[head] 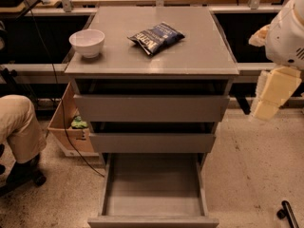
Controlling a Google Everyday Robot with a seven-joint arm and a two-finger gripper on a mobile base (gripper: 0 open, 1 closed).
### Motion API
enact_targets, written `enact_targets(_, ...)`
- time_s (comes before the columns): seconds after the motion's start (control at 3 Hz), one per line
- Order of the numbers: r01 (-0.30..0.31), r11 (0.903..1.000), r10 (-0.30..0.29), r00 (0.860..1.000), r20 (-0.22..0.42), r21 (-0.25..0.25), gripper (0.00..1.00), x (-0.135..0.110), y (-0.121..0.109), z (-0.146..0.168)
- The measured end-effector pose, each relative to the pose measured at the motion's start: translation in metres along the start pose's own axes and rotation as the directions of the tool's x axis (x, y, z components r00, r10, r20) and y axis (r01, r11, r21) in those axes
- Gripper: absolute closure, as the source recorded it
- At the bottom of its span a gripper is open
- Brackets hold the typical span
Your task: Place blue chip bag into bottom drawer
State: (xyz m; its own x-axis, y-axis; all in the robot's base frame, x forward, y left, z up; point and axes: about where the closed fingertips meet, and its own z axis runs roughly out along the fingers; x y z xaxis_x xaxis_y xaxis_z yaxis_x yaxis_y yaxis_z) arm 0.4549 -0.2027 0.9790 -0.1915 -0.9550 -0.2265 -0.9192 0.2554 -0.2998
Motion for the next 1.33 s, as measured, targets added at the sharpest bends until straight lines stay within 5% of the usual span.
enact_targets(0.33, 0.035, 0.9974, -0.04, 0.995, 0.087, 0.063, 0.0, -0.042, -0.04, 0.02)
enact_targets(0.67, 0.033, 0.9906, -0.06, 0.976, 0.209, 0.133, 0.0, -0.111, -0.115, 0.057)
enact_targets(1.0, -0.003, 0.9915, -0.036, 0.952, 0.303, 0.13, 0.0, -0.182, -0.186, 0.102)
enact_targets(1.33, -0.003, 0.9915, -0.037, 0.952, 0.303, 0.13, 0.0, -0.182, -0.186, 0.102)
